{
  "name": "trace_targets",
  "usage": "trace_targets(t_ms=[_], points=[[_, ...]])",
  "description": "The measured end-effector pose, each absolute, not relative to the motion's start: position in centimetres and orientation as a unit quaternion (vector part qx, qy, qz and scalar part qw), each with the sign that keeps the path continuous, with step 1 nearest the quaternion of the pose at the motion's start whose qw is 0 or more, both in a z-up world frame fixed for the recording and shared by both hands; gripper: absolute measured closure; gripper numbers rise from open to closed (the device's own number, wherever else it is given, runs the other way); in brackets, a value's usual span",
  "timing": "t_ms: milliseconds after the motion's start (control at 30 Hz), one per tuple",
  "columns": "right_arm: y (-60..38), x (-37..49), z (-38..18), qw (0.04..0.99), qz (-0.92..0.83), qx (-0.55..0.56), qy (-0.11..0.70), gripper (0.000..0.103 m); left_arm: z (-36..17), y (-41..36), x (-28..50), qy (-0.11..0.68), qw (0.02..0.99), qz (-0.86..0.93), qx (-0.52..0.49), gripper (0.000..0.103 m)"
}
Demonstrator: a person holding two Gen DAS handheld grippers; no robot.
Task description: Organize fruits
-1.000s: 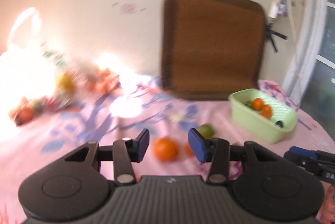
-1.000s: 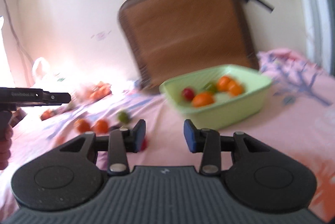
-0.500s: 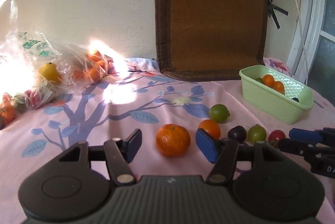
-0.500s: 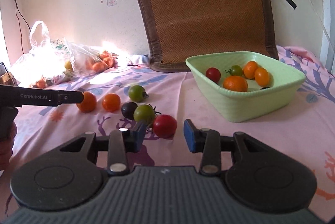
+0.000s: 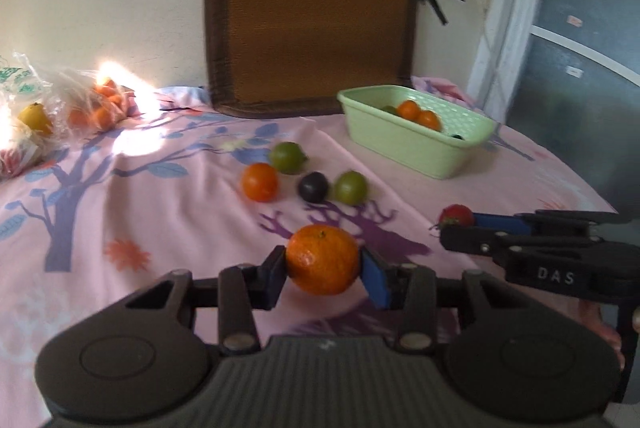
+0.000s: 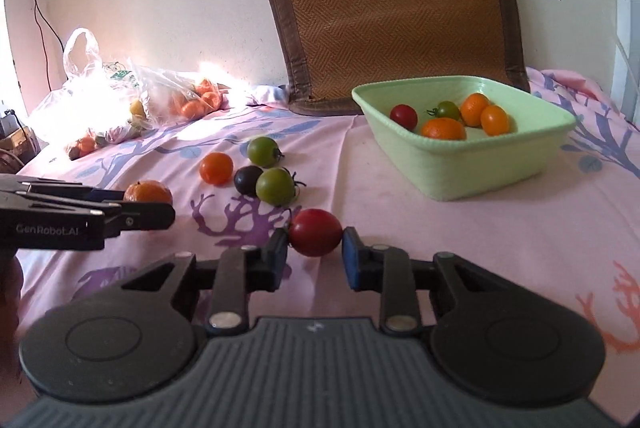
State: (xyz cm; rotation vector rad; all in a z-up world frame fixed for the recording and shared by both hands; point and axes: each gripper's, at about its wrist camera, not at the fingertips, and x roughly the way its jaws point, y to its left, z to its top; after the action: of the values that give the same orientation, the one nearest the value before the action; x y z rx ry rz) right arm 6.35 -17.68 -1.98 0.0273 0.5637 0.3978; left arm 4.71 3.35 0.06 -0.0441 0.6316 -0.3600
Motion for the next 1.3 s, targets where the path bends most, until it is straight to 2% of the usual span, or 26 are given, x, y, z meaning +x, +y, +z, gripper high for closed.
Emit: trace_targets(t_ms=[333, 633, 1300], points=[[-22.6, -0.3, -1.7, 0.959, 0.12, 0.035, 0.255, 0.071, -0.9, -3.1, 1.8, 0.323, 0.926, -0.193, 0.01, 0.063], [-22.5, -0.1, -2.9, 0.956, 0.11, 0.044, 0.267, 0.068, -1.0, -3.5, 1.5, 0.321, 0.931, -0.174, 0.016, 0.062], [-22.2, -0.5, -3.1, 0.961, 0.101, 0.035, 0.255, 0.066, -1.3, -3.4, 1.1, 0.309, 0.931, -0.192, 0.01, 0.048]])
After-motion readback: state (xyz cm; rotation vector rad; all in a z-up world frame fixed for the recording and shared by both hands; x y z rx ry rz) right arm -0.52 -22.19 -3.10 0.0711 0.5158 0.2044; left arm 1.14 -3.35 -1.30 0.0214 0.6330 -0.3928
